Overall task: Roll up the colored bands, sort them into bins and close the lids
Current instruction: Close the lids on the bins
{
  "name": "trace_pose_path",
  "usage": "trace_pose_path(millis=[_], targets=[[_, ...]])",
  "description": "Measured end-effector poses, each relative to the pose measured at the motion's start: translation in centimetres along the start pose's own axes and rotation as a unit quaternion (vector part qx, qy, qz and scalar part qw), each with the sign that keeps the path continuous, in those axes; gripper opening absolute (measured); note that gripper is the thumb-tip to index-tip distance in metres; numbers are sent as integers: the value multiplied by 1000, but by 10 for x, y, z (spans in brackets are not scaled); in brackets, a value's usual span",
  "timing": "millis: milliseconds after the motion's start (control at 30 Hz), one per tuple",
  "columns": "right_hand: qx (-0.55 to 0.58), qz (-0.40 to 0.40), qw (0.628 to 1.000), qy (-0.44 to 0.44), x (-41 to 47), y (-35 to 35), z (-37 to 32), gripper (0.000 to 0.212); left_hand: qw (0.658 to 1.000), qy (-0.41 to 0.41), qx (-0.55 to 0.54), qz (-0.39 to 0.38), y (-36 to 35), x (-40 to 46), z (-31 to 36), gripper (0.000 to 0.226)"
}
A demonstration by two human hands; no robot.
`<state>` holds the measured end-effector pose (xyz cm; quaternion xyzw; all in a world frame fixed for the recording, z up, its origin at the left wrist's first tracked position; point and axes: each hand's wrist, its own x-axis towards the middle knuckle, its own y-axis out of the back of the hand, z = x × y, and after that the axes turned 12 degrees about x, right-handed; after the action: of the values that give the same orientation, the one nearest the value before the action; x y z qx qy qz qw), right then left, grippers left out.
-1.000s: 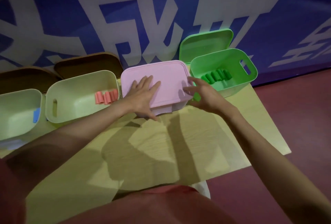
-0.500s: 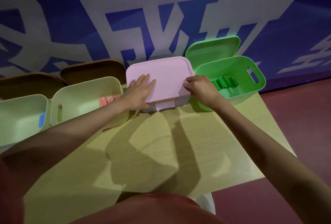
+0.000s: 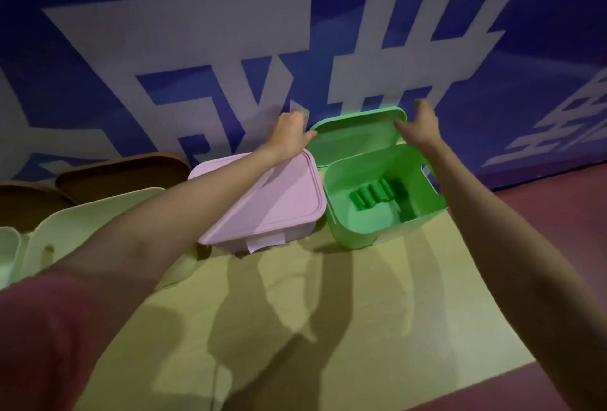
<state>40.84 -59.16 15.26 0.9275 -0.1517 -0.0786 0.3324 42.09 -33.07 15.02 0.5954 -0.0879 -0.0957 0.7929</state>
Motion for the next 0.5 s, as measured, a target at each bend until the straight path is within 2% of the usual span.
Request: trace_pose_path(millis=[67,167,300,433,500], targets=[[33,-7,998,-50,16,1,7,41,999,29,22,10,-14,11,5,30],[132,-11,985,-107,39,-5,18,52,999,39,26,17,-29,18,8,29],[253,-43,955,-146,49,-10,21,45,1000,15,15,15,-36,22,13,27],[289,0,946,-147,59,-8,34,43,999,-30,1,15,-39,20,19,19],[269,43,953,-135,57,-5,38,51,998,-55,-19,25,-36,14,26,18]])
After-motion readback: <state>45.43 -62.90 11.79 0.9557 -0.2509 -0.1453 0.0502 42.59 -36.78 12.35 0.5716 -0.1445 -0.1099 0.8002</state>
